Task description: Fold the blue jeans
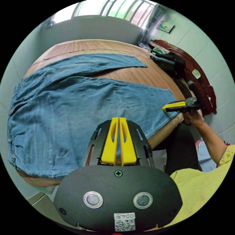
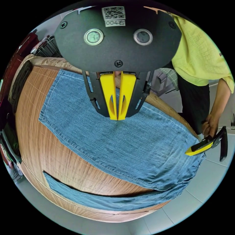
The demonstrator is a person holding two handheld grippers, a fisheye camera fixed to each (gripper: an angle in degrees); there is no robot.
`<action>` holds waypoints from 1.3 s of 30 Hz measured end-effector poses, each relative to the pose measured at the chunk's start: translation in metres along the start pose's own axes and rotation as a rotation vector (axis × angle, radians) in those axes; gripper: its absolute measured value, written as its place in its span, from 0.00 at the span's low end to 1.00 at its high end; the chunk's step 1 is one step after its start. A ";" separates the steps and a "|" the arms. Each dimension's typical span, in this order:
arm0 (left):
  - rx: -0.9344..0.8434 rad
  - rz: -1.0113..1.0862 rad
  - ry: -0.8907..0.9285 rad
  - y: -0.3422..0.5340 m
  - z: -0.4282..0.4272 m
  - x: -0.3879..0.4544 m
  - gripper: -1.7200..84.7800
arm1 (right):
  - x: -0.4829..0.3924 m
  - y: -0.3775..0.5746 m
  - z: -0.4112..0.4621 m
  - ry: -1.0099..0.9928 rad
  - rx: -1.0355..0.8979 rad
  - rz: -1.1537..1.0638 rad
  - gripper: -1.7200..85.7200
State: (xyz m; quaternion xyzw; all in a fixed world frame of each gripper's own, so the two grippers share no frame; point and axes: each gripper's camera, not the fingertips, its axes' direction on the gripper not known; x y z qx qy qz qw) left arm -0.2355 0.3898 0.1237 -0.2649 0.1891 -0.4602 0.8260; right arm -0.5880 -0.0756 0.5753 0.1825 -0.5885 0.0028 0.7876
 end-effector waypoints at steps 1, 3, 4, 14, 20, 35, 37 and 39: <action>-0.025 0.019 -0.034 -0.012 0.014 0.006 0.04 | -0.001 0.001 -0.002 0.001 -0.002 0.001 0.01; -0.089 0.060 -0.010 -0.026 0.041 0.015 0.06 | -0.004 0.002 -0.004 0.003 -0.004 0.000 0.01; -0.149 0.086 -0.004 -0.030 0.061 0.022 0.07 | -0.005 0.003 -0.005 0.004 -0.003 0.002 0.01; -0.147 0.099 -0.017 -0.059 0.094 0.020 0.12 | -0.005 0.011 -0.019 -0.029 0.010 -0.023 0.01; -0.099 0.185 -0.176 -0.050 0.110 0.045 0.12 | 0.008 0.022 -0.026 -0.134 0.017 -0.070 0.01; -0.099 -0.022 -0.096 -0.043 0.106 -0.032 0.08 | -0.033 0.008 -0.044 0.002 -0.041 -0.050 0.01; -0.088 -0.074 -0.077 -0.044 0.109 -0.038 0.06 | -0.031 0.008 -0.047 -0.016 -0.028 -0.017 0.01; -0.088 -0.094 -0.067 -0.045 0.110 -0.042 0.05 | -0.032 0.009 -0.050 -0.026 -0.020 -0.016 0.01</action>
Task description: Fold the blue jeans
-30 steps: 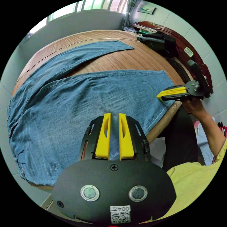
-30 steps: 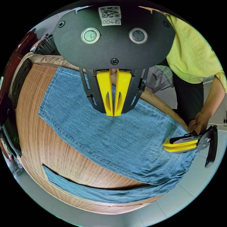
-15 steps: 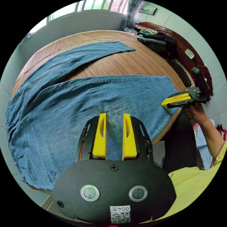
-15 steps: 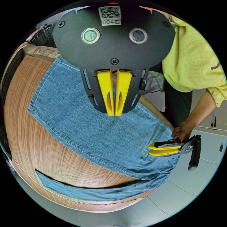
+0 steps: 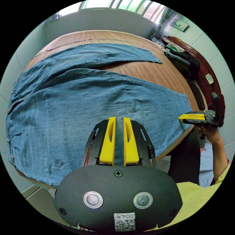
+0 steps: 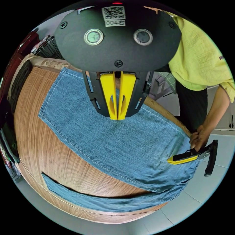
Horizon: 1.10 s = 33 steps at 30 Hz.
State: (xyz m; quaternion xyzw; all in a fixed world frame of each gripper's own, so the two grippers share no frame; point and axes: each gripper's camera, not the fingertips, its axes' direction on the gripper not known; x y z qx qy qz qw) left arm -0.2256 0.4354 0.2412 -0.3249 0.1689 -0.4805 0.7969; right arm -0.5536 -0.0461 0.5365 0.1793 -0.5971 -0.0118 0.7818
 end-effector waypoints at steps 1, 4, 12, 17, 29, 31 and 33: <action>-0.001 -0.003 0.009 -0.001 0.001 -0.003 0.05 | -0.002 0.000 -0.001 0.007 0.002 -0.020 0.01; -0.004 -0.019 0.053 -0.003 0.003 -0.012 0.04 | -0.010 -0.006 -0.003 0.047 -0.020 -0.053 0.01; 0.004 -0.049 0.109 -0.006 0.008 -0.032 0.03 | -0.031 -0.015 -0.010 0.160 -0.036 -0.138 0.01; 0.013 -0.046 0.122 -0.007 0.010 -0.038 0.03 | -0.031 -0.017 -0.020 0.182 -0.023 -0.153 0.01; 0.028 -0.052 0.190 -0.009 0.014 -0.054 0.03 | 0.024 -0.019 -0.048 -0.087 -0.015 0.076 0.01; 0.024 -0.052 0.181 -0.010 0.014 -0.053 0.03 | 0.029 -0.020 -0.052 -0.108 -0.020 0.100 0.01; 0.014 -0.050 0.169 -0.012 0.014 -0.052 0.03 | 0.033 -0.023 -0.056 -0.126 -0.033 0.119 0.01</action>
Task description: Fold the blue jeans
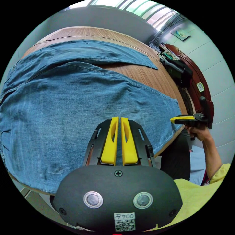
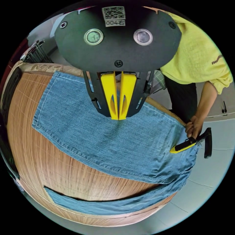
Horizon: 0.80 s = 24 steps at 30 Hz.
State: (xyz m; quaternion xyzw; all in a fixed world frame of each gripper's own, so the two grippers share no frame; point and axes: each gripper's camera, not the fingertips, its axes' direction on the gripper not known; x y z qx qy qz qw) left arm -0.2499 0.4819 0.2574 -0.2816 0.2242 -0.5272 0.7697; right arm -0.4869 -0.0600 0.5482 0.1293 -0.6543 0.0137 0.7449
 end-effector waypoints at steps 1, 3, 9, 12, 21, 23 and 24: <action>-0.006 -0.001 -0.006 -0.001 0.000 0.001 0.03 | 0.005 -0.003 -0.002 -0.025 -0.020 0.051 0.01; -0.015 -0.007 -0.013 -0.003 0.000 0.002 0.03 | 0.013 -0.004 -0.006 -0.069 -0.031 0.101 0.01; -0.033 -0.035 -0.046 -0.006 0.001 0.008 0.03 | 0.017 0.016 -0.017 -0.091 0.079 0.104 0.01; -0.034 -0.032 -0.082 -0.006 0.002 0.014 0.04 | 0.000 0.028 -0.020 0.001 0.142 0.086 0.01; -0.030 -0.024 -0.147 -0.005 0.002 0.028 0.04 | 0.003 0.069 -0.037 0.026 0.327 0.059 0.10; -0.028 -0.030 -0.138 -0.004 0.001 0.027 0.04 | 0.038 0.103 -0.066 0.075 0.435 0.154 0.12; -0.029 -0.032 -0.136 -0.004 0.001 0.026 0.04 | 0.048 0.112 -0.072 0.091 0.454 0.183 0.12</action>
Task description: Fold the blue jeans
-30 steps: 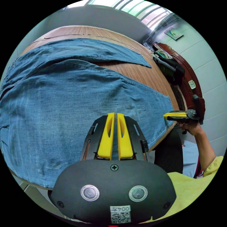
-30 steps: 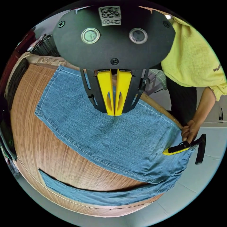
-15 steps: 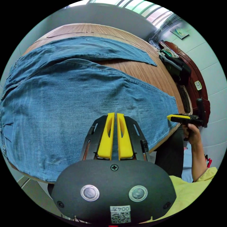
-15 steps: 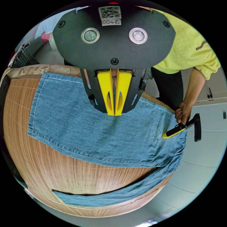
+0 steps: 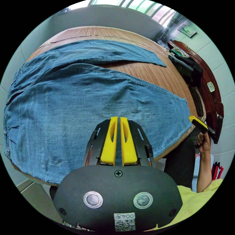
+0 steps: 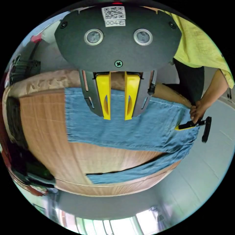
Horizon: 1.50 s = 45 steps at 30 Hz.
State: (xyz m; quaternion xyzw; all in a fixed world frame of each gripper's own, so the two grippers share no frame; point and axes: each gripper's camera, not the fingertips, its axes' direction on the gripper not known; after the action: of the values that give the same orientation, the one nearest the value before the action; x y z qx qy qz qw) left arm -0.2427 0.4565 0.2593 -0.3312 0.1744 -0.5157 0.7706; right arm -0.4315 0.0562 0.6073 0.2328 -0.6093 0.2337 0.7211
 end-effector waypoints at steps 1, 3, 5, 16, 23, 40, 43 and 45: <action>0.000 -0.002 0.002 0.000 0.000 -0.001 0.04 | 0.028 0.009 -0.013 0.038 0.030 0.056 0.12; 0.005 -0.006 0.004 0.002 -0.001 -0.001 0.04 | 0.070 0.023 -0.021 0.058 0.026 0.150 0.13; 0.015 -0.015 0.009 0.004 -0.002 -0.002 0.04 | 0.108 0.038 -0.022 0.055 0.010 0.238 0.13; 0.031 -0.018 0.019 0.012 -0.011 -0.003 0.05 | 0.083 0.037 0.002 0.355 -0.064 0.101 0.08; 0.066 0.017 0.080 0.022 -0.017 0.000 0.09 | 0.105 0.039 -0.023 0.184 -0.008 0.194 0.14; 0.153 -0.020 -0.018 0.023 -0.044 -0.068 0.04 | 0.007 -0.167 0.074 -0.011 0.119 -0.110 0.16; 0.165 -0.014 -0.032 0.026 -0.045 -0.066 0.03 | 0.012 -0.222 0.103 0.019 0.079 -0.124 0.17; 0.169 0.001 -0.072 0.027 -0.046 -0.060 0.03 | 0.011 -0.251 0.119 0.061 0.078 -0.138 0.17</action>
State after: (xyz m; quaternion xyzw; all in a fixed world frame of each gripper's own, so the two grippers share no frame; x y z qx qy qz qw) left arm -0.2767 0.5030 0.2030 -0.2832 0.1027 -0.5160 0.8018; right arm -0.3652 -0.2134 0.6235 0.2951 -0.5601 0.2137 0.7440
